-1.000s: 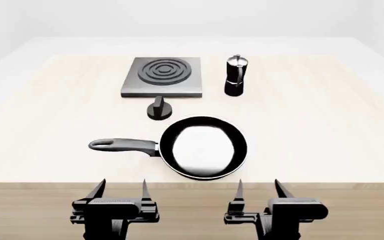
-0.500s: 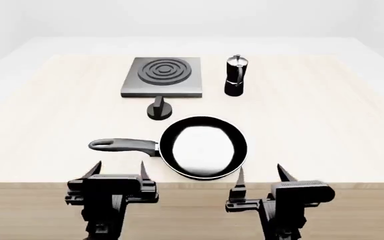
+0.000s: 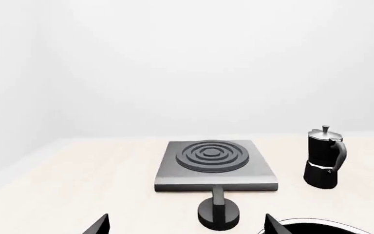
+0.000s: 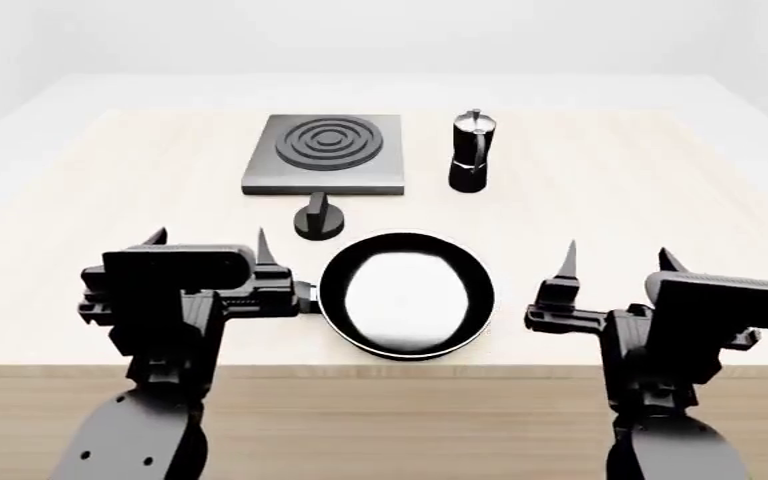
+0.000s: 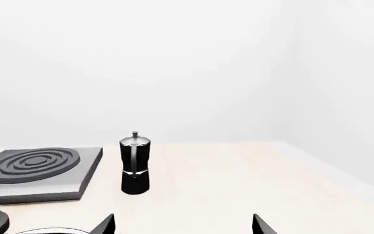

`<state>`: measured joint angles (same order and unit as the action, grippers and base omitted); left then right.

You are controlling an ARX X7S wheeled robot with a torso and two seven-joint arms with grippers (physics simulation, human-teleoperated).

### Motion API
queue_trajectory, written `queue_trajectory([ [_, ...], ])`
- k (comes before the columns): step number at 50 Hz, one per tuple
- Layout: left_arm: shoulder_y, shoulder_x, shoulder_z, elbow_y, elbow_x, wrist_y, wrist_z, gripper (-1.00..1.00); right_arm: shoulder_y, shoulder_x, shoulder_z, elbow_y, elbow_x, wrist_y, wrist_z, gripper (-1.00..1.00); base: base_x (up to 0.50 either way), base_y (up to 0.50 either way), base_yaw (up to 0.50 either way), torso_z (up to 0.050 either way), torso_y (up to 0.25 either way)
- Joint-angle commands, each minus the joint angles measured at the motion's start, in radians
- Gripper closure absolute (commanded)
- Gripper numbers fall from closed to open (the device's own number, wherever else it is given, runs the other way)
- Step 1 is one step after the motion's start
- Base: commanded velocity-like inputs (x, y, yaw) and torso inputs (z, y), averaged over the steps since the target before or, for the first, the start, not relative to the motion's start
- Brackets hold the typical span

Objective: Turn on the stove and put the frying pan on it.

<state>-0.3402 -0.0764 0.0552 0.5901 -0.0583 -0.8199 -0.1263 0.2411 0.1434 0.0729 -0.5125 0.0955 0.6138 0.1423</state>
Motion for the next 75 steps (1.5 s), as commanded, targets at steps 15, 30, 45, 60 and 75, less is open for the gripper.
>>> queue_trajectory([
  [15,-0.03,-0.028,-0.007,0.014,-0.041,-0.037,-0.025,-1.0,0.053,0.024,0.215,-0.035,-0.029,0.101,0.169,-1.0,0.0,0.0,0.0,0.0,0.0],
  [30,-0.033,-0.04,-0.013,0.011,-0.062,-0.041,-0.036,-1.0,0.049,0.028,0.442,-0.09,-0.01,0.153,0.252,-1.0,0.0,0.0,0.0,0.0,0.0],
  [45,-0.034,-0.052,-0.01,0.007,-0.08,-0.043,-0.044,-1.0,0.044,0.034,0.399,-0.091,-0.013,0.151,0.256,-1.0,0.27,0.0,0.0,0.0,0.0],
  [60,-0.037,-0.062,-0.007,0.004,-0.091,-0.045,-0.055,-1.0,0.045,0.042,0.378,-0.081,-0.005,0.153,0.254,-1.0,0.5,0.0,0.0,0.0,0.0],
  [75,-0.037,-0.071,-0.001,-0.006,-0.102,-0.04,-0.064,-1.0,0.044,0.048,0.368,-0.076,0.007,0.155,0.252,-1.0,0.5,0.0,0.0,0.0,0.001],
])
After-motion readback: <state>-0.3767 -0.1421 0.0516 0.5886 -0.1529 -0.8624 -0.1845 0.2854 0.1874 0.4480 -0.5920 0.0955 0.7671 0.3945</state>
